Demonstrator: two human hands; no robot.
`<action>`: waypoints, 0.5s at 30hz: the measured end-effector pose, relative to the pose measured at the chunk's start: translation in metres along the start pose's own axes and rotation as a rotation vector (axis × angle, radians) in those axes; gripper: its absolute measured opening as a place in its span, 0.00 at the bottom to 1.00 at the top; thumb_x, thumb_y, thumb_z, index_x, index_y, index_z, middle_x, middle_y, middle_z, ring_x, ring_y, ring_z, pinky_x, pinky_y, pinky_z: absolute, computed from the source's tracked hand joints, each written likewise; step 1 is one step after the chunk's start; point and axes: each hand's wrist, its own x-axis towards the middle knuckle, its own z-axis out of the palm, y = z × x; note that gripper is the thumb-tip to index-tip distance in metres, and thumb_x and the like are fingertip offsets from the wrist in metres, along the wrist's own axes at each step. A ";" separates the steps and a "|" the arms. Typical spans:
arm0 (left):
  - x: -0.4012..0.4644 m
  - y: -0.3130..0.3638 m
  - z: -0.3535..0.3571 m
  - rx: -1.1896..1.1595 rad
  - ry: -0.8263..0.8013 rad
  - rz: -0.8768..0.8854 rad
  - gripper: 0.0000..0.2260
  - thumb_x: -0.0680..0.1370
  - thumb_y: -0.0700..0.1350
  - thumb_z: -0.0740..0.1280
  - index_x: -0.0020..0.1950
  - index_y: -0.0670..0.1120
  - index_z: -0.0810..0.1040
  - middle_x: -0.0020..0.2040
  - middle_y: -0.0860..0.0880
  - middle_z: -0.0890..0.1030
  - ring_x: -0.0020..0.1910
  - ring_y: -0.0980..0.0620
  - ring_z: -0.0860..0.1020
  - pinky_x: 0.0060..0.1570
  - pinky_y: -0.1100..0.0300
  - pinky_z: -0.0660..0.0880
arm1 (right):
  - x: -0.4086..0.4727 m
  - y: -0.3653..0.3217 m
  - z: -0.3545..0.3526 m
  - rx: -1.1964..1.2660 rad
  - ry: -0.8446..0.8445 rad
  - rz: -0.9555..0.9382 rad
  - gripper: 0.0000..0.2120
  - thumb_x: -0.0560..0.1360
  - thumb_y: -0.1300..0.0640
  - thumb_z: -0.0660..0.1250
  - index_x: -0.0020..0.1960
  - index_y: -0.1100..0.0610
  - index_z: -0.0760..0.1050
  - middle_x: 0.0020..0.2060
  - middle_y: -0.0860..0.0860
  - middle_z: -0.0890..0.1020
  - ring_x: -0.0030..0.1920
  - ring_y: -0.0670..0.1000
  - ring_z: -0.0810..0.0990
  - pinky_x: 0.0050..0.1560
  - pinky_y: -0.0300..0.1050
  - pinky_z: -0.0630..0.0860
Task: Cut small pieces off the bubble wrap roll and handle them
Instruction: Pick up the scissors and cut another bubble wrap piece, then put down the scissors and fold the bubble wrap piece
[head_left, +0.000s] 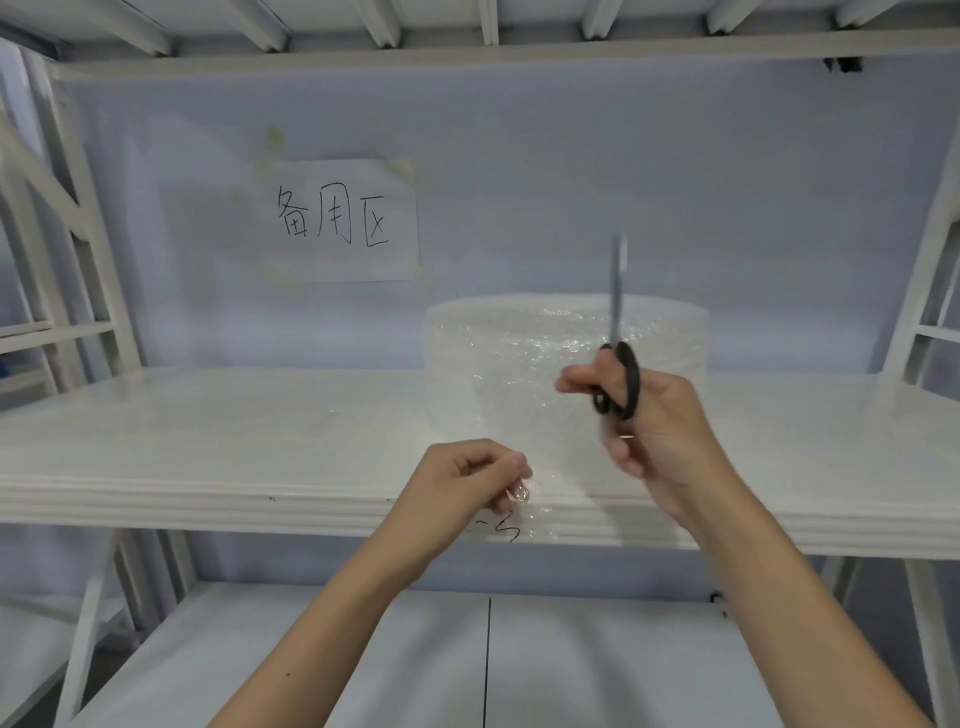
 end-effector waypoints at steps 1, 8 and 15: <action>0.001 0.002 -0.004 0.000 0.027 -0.001 0.09 0.79 0.40 0.67 0.42 0.41 0.84 0.34 0.50 0.82 0.32 0.54 0.76 0.39 0.63 0.76 | -0.001 -0.001 -0.009 -0.045 0.094 -0.019 0.23 0.62 0.37 0.71 0.43 0.56 0.84 0.46 0.52 0.87 0.19 0.45 0.65 0.18 0.34 0.56; 0.007 0.009 -0.026 -0.026 0.107 -0.014 0.06 0.78 0.39 0.69 0.53 0.45 0.81 0.34 0.48 0.84 0.28 0.53 0.73 0.37 0.63 0.75 | 0.016 0.016 -0.085 -0.598 0.446 0.116 0.17 0.73 0.42 0.69 0.40 0.56 0.82 0.38 0.52 0.86 0.30 0.50 0.74 0.31 0.44 0.70; 0.009 0.010 -0.034 -0.005 0.160 0.010 0.06 0.80 0.40 0.65 0.53 0.47 0.80 0.33 0.50 0.83 0.27 0.53 0.72 0.33 0.65 0.72 | 0.027 0.035 -0.118 -1.102 0.432 0.237 0.21 0.73 0.47 0.62 0.29 0.60 0.64 0.24 0.53 0.69 0.25 0.54 0.67 0.32 0.44 0.61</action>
